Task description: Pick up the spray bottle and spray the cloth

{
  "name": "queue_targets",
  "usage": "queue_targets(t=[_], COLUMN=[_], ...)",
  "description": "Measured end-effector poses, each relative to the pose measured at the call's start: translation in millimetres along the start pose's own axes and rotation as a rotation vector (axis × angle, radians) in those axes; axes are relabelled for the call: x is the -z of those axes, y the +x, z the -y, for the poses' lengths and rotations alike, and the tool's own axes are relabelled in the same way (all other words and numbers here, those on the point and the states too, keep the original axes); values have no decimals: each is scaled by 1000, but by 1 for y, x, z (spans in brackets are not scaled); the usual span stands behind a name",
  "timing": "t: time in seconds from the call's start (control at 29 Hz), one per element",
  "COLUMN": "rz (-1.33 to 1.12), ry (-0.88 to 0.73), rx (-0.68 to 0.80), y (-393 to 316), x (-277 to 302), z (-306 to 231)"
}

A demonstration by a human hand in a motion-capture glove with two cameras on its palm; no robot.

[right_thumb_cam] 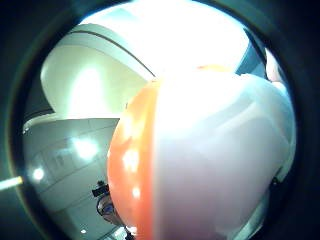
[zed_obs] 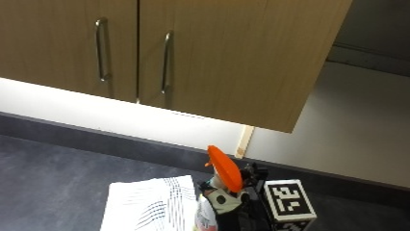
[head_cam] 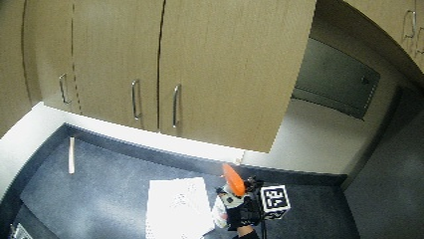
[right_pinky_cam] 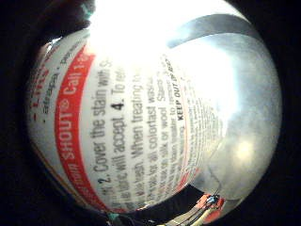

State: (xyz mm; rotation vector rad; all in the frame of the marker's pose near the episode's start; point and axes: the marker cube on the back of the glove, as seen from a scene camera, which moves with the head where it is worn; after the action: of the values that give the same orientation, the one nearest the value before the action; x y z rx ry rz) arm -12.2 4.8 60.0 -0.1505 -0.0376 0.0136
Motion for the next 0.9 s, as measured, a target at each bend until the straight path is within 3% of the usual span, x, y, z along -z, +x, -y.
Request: queue_targets(t=[0.17,0.28,0.34,0.62,0.76,0.9], rz=[-24,-150,-298,-916,-1050,-1133], ry=[-65,-102,-150,-438,-482,-467], rx=[12,-61,-173,-857,-1065,-1167], y=[11,20,29,105,135,161], x=[-8,-9,-16,-50,-45,-35], z=[13,22,31,49,49,50])
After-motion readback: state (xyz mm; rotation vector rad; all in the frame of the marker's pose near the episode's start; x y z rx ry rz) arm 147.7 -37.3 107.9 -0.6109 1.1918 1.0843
